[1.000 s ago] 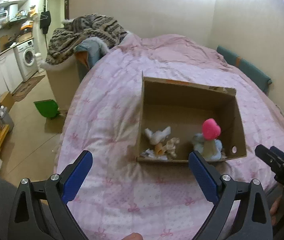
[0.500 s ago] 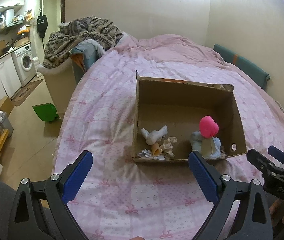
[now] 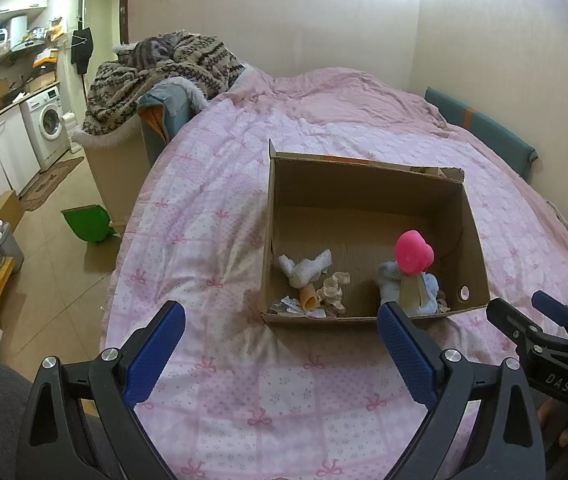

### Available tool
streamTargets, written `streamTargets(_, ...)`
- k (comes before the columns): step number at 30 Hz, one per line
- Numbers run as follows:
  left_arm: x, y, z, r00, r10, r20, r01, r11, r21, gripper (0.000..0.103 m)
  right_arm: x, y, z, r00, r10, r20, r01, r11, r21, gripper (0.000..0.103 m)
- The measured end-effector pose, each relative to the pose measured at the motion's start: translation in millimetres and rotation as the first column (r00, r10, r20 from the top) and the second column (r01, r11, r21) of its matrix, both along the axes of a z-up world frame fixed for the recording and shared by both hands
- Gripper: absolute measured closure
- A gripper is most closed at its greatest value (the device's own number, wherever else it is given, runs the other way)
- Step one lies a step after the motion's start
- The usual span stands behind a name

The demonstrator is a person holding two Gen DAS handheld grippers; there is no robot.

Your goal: Organize soft objects

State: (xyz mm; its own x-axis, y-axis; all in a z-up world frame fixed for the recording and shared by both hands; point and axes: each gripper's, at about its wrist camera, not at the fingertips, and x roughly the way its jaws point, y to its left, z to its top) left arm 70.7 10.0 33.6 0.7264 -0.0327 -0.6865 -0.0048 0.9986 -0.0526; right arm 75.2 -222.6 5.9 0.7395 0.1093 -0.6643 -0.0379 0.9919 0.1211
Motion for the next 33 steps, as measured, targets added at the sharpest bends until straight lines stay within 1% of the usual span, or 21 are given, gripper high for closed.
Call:
streamTargets(18, -0.2, 0.2, -1.1, 1.000, 0.001, -0.005, -0.001, 1.000, -0.002, 0.007, -0.4, 0.7, 0.0, 1.000, 0.001, 0.001, -0.001, 1.000, -0.001, 0.000)
streamTargets(33, -2.1, 0.5, -7.4, 1.000, 0.003, -0.012, -0.003, 1.000, 0.000, 0.007, -0.6, 0.7, 0.0, 1.000, 0.000, 0.001, 0.000, 1.000, 0.000, 0.000)
